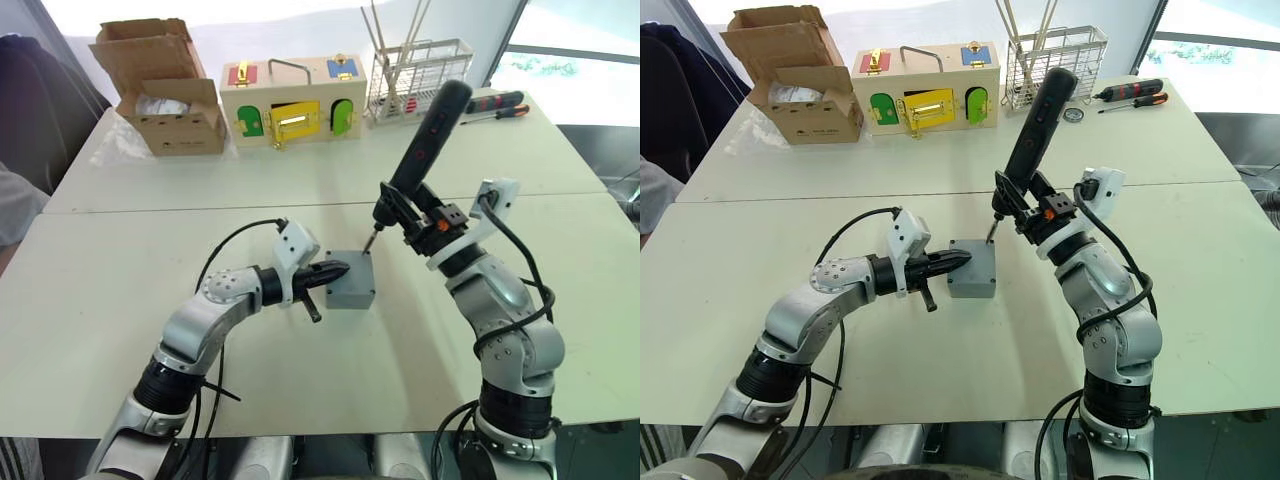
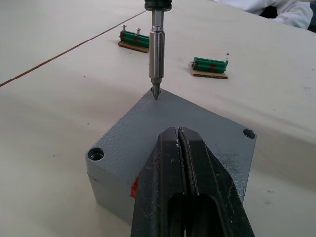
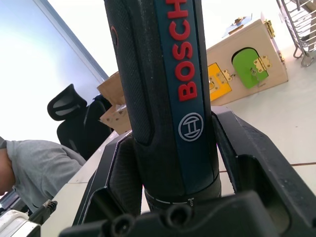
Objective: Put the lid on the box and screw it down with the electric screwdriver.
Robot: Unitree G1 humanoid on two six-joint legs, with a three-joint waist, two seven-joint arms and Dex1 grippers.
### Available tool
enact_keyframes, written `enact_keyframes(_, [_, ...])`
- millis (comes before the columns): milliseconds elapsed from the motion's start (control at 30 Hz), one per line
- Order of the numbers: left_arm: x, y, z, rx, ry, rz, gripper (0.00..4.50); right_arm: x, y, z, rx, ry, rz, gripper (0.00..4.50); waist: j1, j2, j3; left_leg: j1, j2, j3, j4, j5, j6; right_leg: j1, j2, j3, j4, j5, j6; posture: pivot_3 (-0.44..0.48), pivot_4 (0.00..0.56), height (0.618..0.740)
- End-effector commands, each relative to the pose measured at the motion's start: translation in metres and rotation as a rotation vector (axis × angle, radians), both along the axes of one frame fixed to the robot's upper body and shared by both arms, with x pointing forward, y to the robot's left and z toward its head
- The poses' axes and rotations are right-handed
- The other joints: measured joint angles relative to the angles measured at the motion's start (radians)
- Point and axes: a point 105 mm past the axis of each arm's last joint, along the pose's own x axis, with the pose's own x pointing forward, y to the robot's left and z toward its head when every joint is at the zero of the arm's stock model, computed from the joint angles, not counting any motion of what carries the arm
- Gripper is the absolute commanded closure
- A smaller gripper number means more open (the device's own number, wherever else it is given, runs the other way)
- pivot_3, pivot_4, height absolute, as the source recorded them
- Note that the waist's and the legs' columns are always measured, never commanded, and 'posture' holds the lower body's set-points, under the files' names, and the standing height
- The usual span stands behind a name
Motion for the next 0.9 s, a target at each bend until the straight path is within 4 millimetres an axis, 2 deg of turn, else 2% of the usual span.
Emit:
enact_keyframes(33, [-0.003, -0.003, -0.005, 0.012, 0.014, -0.01, 4.5, -0.011, 0.001, 0.022, -0.001, -0.112, 0.003, 2.57, -0.001, 0.0, 0.0, 0.0, 0.0, 0.0, 0.0, 0.0, 0.0, 0.0, 0.0, 0.0, 0.0, 0.0, 0.0, 0.0, 0.15, 0.74])
enact_keyframes(500, [-0.005, -0.003, -0.007, 0.021, 0.016, -0.02, 4.5, -0.009, -0.005, 0.016, 0.001, -0.093, -0.026, 2.57, 0.0, 0.0, 0.0, 0.0, 0.0, 0.0, 0.0, 0.0, 0.0, 0.0, 0.0, 0.0, 0.0, 0.0, 0.0, 0.0, 0.15, 0.74])
enact_keyframes(733, [-0.006, -0.003, -0.01, 0.025, 0.025, -0.019, 4.5, -0.015, 0.02, -0.011, -0.203, -0.08, 0.062, 2.57, -0.001, 0.0, -0.002, 0.002, 0.0, 0.0, 0.0, 0.0, 0.0, 0.002, 0.0, 0.0, -0.001, 0.0, 0.0, 0.0, 0.15, 0.74])
enact_keyframes(900, [-0.005, -0.002, -0.011, 0.02, 0.031, 0.001, 4.5, -0.019, 0.029, -0.025, -0.217, -0.068, 0.068, 2.57, -0.001, -0.002, -0.006, 0.011, 0.0, 0.001, -0.003, -0.001, 0.001, 0.01, 0.0, 0.0, -0.002, -0.001, 0.0, 0.0, 0.15, 0.74])
